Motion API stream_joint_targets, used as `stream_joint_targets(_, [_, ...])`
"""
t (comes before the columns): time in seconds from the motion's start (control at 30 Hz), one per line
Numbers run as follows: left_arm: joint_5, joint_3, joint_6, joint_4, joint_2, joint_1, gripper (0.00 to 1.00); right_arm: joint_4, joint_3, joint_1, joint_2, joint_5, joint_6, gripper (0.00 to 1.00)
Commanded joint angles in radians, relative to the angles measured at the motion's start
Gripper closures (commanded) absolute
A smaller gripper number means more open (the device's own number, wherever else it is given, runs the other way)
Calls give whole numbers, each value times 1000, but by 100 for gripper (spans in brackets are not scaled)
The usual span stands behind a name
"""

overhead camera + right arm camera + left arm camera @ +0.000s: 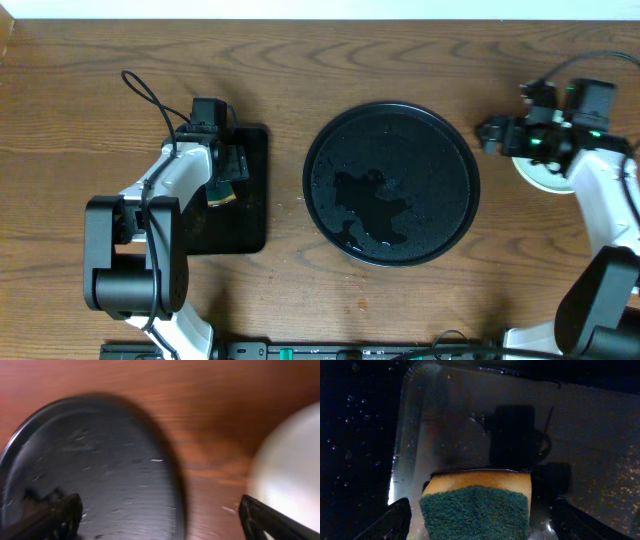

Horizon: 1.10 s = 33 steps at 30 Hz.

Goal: Clean dirty plates on tray and stack at the side
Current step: 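Release the plate and withdraw the right gripper toward the round tray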

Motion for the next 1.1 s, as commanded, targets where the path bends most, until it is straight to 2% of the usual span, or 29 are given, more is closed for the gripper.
stream_joint_targets(0.0, [-9,1,17,-3,0,3,11,-4,15,91,2,-29,-38,1])
stream_joint_targets(0.3, [-9,1,17,-3,0,3,11,-4,15,233,2,-28,-38,1])
stream_joint_targets(0.87, [-9,1,17,-3,0,3,11,-4,15,245,1,-24,-38,1])
stream_joint_targets(1.07, [-9,1,17,-3,0,3,11,-5,11,245,-111,-24,-38,1])
